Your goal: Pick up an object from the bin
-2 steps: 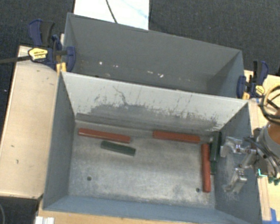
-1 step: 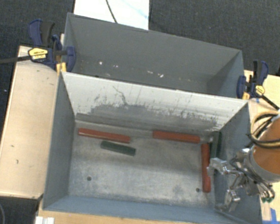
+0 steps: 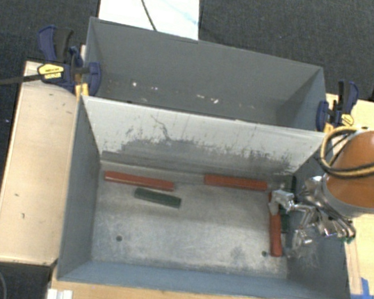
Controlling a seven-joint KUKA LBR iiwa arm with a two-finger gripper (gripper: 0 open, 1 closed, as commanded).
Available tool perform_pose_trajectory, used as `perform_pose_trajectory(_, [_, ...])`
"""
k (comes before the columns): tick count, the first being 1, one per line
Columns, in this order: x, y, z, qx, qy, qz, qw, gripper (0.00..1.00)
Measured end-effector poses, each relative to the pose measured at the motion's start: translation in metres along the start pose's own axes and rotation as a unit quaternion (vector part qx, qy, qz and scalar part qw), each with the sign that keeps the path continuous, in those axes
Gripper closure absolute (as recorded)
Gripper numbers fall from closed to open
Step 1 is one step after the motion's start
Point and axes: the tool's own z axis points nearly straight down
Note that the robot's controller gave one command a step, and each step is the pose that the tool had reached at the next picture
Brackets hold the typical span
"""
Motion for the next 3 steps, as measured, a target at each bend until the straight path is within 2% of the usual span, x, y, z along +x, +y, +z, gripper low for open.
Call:
perform_pose_trajectory(1, [-0.015, 0.002, -0.001, -0.003, 0.0006, -0.103, 0.9947, 0.00])
perform_pose_trajectory(2, [-0.042, -0.001, 0.000, -0.008, 0.0007, -0.208, 0.9781, 0.00])
perform_pose_trajectory(3, [-0.042, -0.006, 0.000, -0.006, -0.0001, -0.163, 0.9866, 0.00])
